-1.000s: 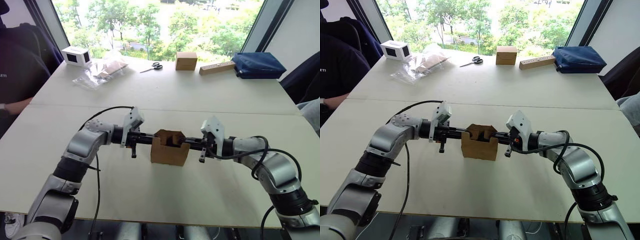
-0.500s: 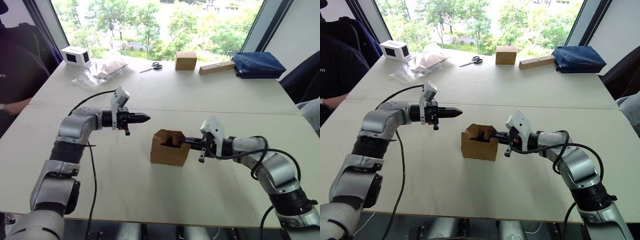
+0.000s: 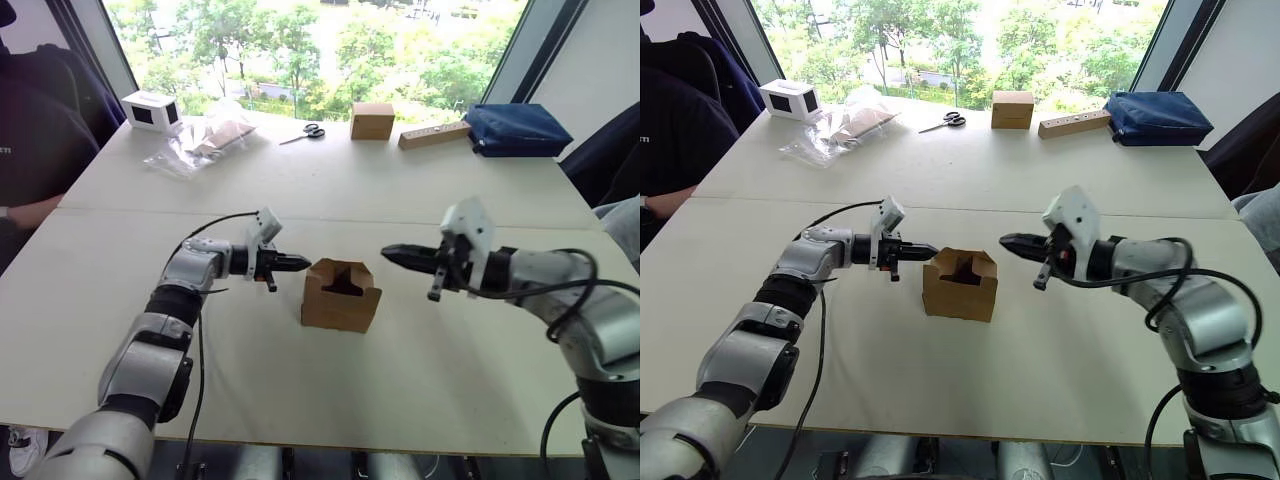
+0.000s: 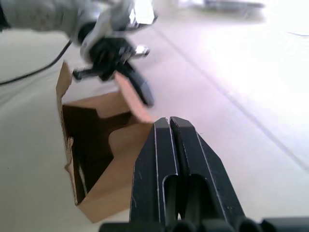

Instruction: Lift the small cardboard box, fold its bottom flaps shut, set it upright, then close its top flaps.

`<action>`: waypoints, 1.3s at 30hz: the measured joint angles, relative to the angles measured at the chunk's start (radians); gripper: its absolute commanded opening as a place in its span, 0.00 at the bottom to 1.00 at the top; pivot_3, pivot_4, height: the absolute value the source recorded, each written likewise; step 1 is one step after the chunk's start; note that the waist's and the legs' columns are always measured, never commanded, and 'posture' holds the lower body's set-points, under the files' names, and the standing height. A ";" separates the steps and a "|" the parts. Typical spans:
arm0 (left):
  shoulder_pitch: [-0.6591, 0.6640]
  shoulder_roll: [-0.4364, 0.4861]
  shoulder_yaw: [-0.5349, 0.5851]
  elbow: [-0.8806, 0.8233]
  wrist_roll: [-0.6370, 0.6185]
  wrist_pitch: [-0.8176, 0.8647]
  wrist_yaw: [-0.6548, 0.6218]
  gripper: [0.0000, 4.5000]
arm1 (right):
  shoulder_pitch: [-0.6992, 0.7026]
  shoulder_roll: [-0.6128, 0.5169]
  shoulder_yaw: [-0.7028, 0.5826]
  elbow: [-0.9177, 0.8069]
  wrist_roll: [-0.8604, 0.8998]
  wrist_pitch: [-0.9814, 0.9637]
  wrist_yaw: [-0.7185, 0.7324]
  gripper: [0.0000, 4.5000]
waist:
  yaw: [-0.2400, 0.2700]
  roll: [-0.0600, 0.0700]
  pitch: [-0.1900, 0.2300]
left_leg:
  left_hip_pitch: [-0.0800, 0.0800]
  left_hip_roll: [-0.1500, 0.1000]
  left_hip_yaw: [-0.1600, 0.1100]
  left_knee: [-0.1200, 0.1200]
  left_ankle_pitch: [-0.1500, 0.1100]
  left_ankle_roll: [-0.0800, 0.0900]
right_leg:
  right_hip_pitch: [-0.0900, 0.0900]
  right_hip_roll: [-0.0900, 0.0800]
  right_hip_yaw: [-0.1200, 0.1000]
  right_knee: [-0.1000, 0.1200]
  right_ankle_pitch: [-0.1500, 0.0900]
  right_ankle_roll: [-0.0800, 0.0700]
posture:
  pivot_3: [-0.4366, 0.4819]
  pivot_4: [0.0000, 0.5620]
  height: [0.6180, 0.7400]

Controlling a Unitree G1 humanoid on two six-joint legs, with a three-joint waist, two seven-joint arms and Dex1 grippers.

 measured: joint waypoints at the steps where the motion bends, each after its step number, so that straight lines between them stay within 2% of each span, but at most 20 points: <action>1: 0.000 -0.004 0.000 0.005 0.001 -0.002 -0.006 0.02 | 0.000 -0.001 -0.027 -0.040 0.059 0.046 -0.015 0.00 | 0.000 0.000 0.000 | 0.000 0.000 0.000 0.000 0.000 0.000 | 0.000 0.000 0.000 0.000 0.000 0.000 | 0.48 0.27 1.00; 4: 0.000 -0.024 -0.001 0.007 0.002 -0.005 -0.020 0.02 | 0.036 -0.008 -0.033 -0.172 0.186 0.136 -0.040 0.00 | 0.000 0.000 0.000 | 0.000 0.001 -0.001 0.000 0.000 0.000 | 0.000 -0.001 -0.001 0.000 0.000 -0.001 | 0.48 0.27 1.00; 10: 0.000 -0.038 -0.001 0.005 0.013 -0.011 -0.023 0.02 | 0.119 -0.001 0.105 -0.264 0.179 0.154 -0.102 0.00 | 0.000 0.000 0.000 | -0.001 0.000 0.000 0.000 0.000 0.000 | 0.000 -0.005 -0.002 -0.002 -0.001 -0.003 | 0.48 0.27 1.00; 19: 0.001 -0.055 0.000 -0.026 0.017 0.003 -0.025 0.02 | 0.034 0.009 0.297 -0.206 -0.015 0.024 -0.132 0.00 | -0.001 0.000 0.000 | -0.006 -0.001 0.000 0.001 0.000 0.001 | -0.002 -0.002 -0.003 -0.005 0.000 -0.002 | 0.48 0.27 1.00; 39: 0.041 -0.053 0.005 -0.160 -0.002 0.093 -0.050 0.02 | 0.005 0.041 0.405 -0.094 -0.177 -0.079 -0.094 0.00 | 0.000 0.000 0.000 | -0.009 0.000 -0.001 0.001 0.000 0.001 | -0.004 0.000 -0.003 -0.006 0.001 -0.001 | 0.48 0.27 1.00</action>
